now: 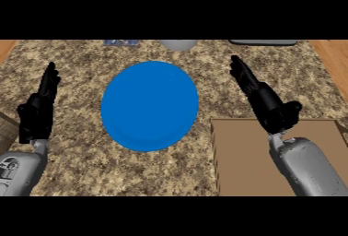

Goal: Pick the lemon from the tray and place it in the plate

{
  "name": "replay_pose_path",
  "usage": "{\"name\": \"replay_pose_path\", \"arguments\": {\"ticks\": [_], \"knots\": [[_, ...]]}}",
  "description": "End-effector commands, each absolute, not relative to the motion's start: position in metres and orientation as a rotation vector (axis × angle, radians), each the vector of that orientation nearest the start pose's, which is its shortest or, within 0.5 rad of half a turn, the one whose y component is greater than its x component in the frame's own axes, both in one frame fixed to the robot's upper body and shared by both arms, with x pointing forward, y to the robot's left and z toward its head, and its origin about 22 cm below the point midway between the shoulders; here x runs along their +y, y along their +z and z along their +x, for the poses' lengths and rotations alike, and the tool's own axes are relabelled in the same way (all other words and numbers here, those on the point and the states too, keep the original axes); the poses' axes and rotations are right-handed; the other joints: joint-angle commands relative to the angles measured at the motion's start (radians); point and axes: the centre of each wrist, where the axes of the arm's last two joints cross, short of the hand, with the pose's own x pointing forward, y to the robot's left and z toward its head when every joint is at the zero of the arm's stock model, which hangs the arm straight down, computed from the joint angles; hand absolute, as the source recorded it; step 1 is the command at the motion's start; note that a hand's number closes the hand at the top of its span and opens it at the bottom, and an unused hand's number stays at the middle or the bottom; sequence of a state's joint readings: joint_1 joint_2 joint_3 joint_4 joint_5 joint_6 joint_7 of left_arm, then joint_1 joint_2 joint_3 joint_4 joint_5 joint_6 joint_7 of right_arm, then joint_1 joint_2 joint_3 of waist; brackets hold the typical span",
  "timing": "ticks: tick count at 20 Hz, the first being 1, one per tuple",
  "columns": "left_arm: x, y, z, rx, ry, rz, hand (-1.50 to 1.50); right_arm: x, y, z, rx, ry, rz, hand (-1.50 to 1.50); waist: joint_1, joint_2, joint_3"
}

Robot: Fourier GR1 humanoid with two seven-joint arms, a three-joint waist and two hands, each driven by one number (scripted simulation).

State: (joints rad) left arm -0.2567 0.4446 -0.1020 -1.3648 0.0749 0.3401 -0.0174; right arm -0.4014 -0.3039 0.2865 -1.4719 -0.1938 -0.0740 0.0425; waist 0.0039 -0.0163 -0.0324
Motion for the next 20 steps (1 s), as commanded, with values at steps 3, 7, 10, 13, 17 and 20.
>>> {"name": "replay_pose_path", "arguments": {"ticks": [3,7,10,13,17,20], "knots": [[0.312,0.026,0.282,-1.559,-0.077,0.386,0.00,-0.288,0.090,0.301,-1.768,0.229,0.017,1.50,-0.024,0.012,0.033],[0.297,0.014,0.282,-1.460,-0.049,0.329,0.00,-0.369,0.113,0.288,-1.612,0.636,-0.561,1.50,-0.094,0.023,-0.001],[0.312,0.007,0.273,-1.396,-0.002,0.294,0.00,-0.405,0.070,0.263,-1.775,-0.100,-0.598,-1.50,-0.101,0.011,0.040],[0.297,0.018,0.282,-1.410,-0.034,0.214,0.00,-0.414,0.010,0.199,-1.814,-0.070,-0.509,-1.50,-0.057,0.012,0.036],[0.284,0.020,0.276,-1.411,-0.086,0.167,0.00,-0.440,-0.009,0.172,-1.741,0.183,-0.517,-1.50,-0.011,0.015,0.034],[0.302,0.016,0.276,-1.399,-0.068,0.165,0.00,-0.434,-0.005,0.164,-1.711,0.281,-0.554,-1.50,-0.009,0.015,0.032]]}}
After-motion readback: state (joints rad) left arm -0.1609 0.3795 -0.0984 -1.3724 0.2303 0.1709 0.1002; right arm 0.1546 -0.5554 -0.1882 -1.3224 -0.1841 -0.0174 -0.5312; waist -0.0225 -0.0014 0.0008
